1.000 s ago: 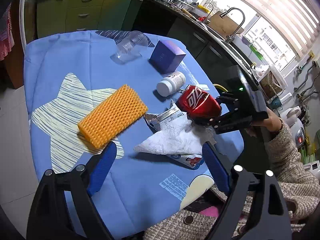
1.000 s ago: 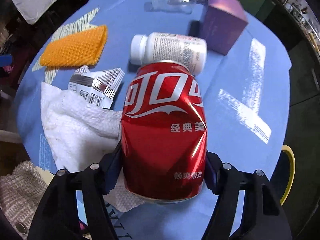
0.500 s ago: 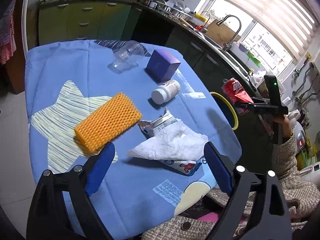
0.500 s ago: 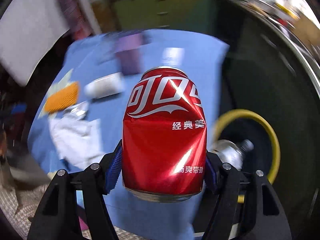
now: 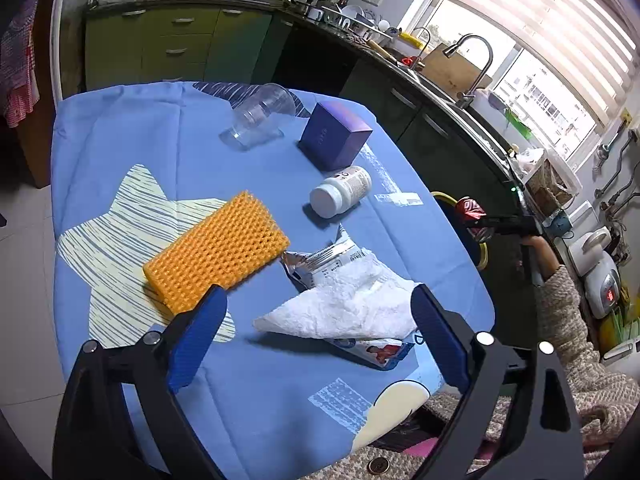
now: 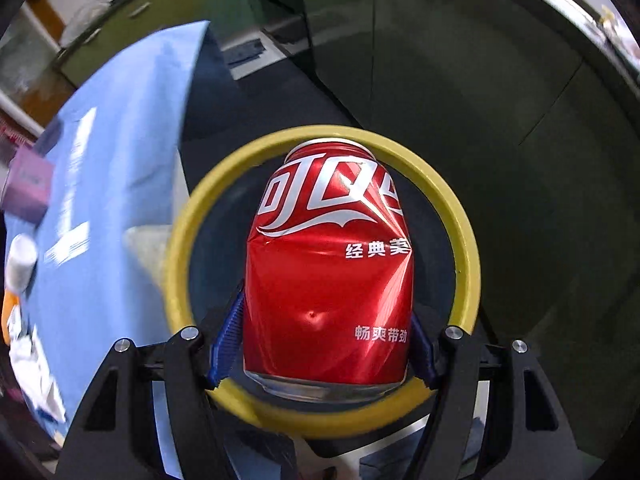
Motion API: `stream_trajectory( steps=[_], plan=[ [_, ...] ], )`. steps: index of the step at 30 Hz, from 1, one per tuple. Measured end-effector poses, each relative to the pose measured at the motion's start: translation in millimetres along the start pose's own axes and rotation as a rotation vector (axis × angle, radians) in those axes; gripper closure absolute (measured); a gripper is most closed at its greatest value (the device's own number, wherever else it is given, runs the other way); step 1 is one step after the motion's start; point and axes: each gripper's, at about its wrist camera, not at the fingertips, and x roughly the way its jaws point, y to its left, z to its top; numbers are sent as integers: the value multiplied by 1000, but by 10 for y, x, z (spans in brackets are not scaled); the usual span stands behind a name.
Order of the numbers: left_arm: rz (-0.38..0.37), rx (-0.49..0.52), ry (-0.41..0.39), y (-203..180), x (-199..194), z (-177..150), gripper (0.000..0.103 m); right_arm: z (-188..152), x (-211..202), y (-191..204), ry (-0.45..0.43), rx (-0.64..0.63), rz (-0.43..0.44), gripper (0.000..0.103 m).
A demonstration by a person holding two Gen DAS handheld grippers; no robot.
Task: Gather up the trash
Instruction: 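Carry the cola can over the bin and open the right tool, then grasp the orange foam net sleeve with the left tool and lift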
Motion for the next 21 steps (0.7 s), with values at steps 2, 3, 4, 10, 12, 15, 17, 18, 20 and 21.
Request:
stream_trajectory(
  steps=[2, 3, 4, 10, 12, 15, 17, 18, 20, 21],
  plan=[
    [-2, 11, 3, 10, 7, 16, 13, 30, 46, -69, -13, 22, -29, 25],
    [-10, 22, 5, 12, 14, 23, 12, 37, 43, -81, -24, 27, -42, 25],
    [-17, 30, 7, 14, 20, 29, 11, 5, 2, -68, -45, 33, -45, 25],
    [-129, 180, 33, 37, 121, 176, 9, -482, -467, 214, -171, 29, 153, 20],
    [-150, 258, 65, 73, 216, 280, 8, -707, -580, 382, -196, 4, 217, 20],
    [-131, 342, 115, 151, 383, 407, 8, -998, -687, 627, -230, -14, 287, 20],
    [-135, 394, 154, 229, 541, 495, 8, -1167, -752, 759, -244, -17, 326, 19],
    [-135, 406, 168, 267, 597, 514, 8, -1219, -757, 810, -240, -18, 339, 19],
    [-136, 433, 207, 335, 727, 543, 8, -1304, -765, 905, -231, -23, 352, 19],
    [-131, 448, 222, 356, 788, 549, 8, -1326, -777, 925, -231, -25, 353, 19]
  ],
)
